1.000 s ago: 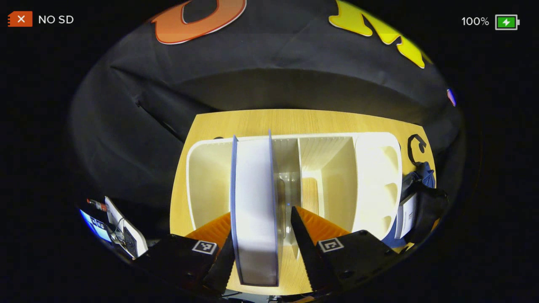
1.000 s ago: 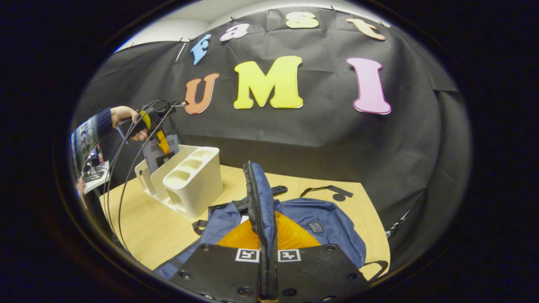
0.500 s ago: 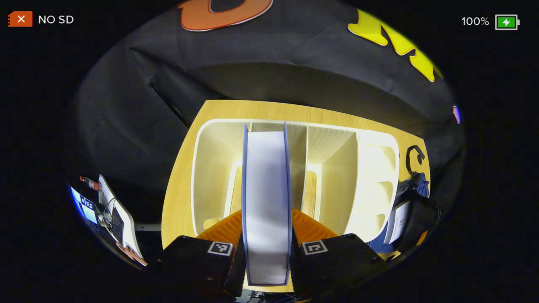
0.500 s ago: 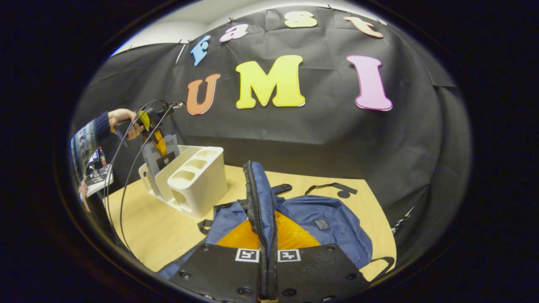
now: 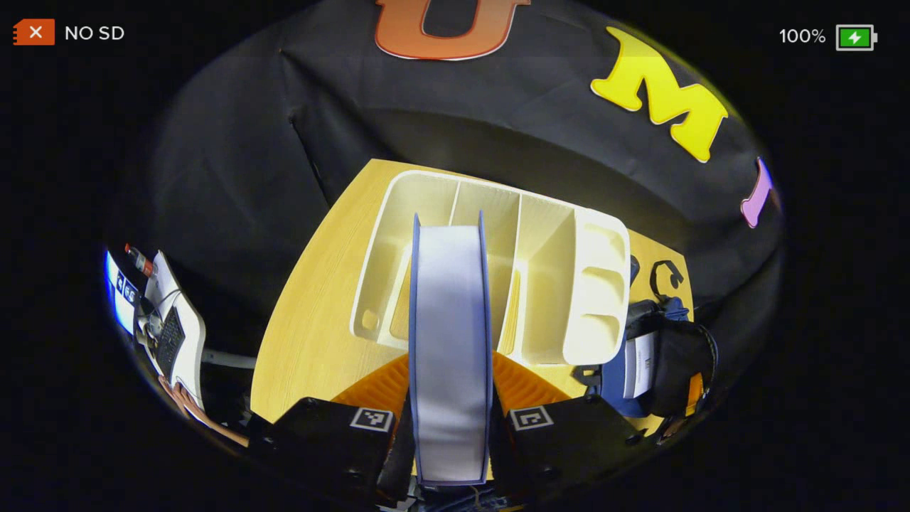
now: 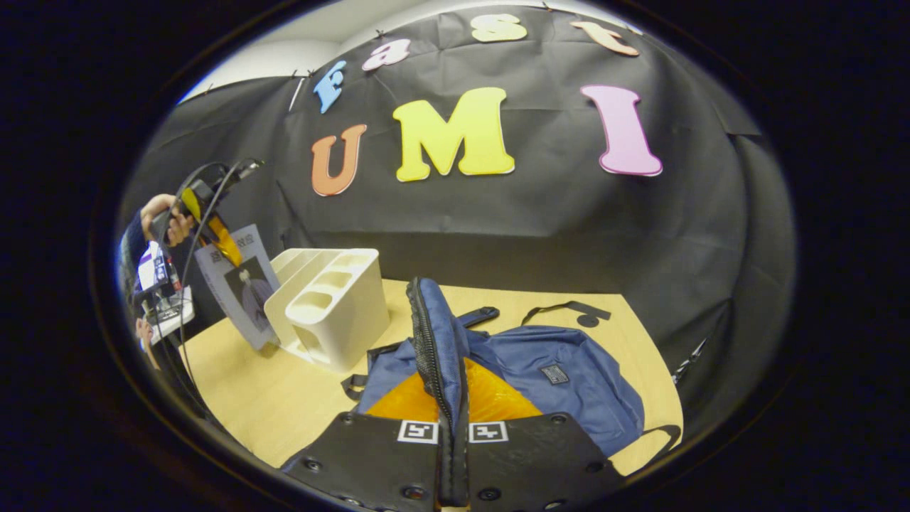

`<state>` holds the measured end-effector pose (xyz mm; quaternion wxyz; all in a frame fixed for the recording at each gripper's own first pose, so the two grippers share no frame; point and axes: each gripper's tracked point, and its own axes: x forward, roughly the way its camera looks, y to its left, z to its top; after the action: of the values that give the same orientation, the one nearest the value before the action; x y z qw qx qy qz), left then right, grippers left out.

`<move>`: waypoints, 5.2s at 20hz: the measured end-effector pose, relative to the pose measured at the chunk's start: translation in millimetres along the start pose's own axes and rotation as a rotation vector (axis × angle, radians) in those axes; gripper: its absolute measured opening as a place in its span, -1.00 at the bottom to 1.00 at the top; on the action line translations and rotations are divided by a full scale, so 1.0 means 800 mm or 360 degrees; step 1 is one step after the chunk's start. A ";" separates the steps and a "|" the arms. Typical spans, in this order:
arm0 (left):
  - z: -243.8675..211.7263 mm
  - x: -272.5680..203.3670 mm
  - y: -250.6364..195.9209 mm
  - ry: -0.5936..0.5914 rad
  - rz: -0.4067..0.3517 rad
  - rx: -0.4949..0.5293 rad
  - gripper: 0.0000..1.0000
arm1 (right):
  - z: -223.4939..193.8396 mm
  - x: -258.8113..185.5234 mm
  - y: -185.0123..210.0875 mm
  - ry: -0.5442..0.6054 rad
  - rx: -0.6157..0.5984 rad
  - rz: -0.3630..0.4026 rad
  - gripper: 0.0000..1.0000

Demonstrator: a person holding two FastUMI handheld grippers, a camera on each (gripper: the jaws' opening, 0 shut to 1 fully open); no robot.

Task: Open the schoolbag, grab two books from the bookshelf and put them into the schoolbag.

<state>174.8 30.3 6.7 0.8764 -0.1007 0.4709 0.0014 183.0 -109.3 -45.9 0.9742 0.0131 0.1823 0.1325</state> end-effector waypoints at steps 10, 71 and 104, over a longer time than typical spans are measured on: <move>-0.139 -0.068 0.030 -0.0098 -0.0440 -0.0393 -0.02 | 0.000 0.017 -0.006 0.0091 -0.0046 -0.0099 -0.98; -0.181 0.179 -0.592 -0.0150 -0.1500 -0.0804 -0.08 | 0.139 0.011 0.033 -0.0110 -0.0178 -0.0219 -0.98; -0.115 -0.039 -0.270 -0.1321 -0.0523 0.0285 0.84 | 0.000 -0.018 -0.017 -0.0067 0.0352 -0.0386 -0.95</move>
<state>102.4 -194.8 20.7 0.9848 -0.0889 0.0556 -0.1383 174.0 -126.4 -41.8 0.9792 0.1009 0.1756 -0.0073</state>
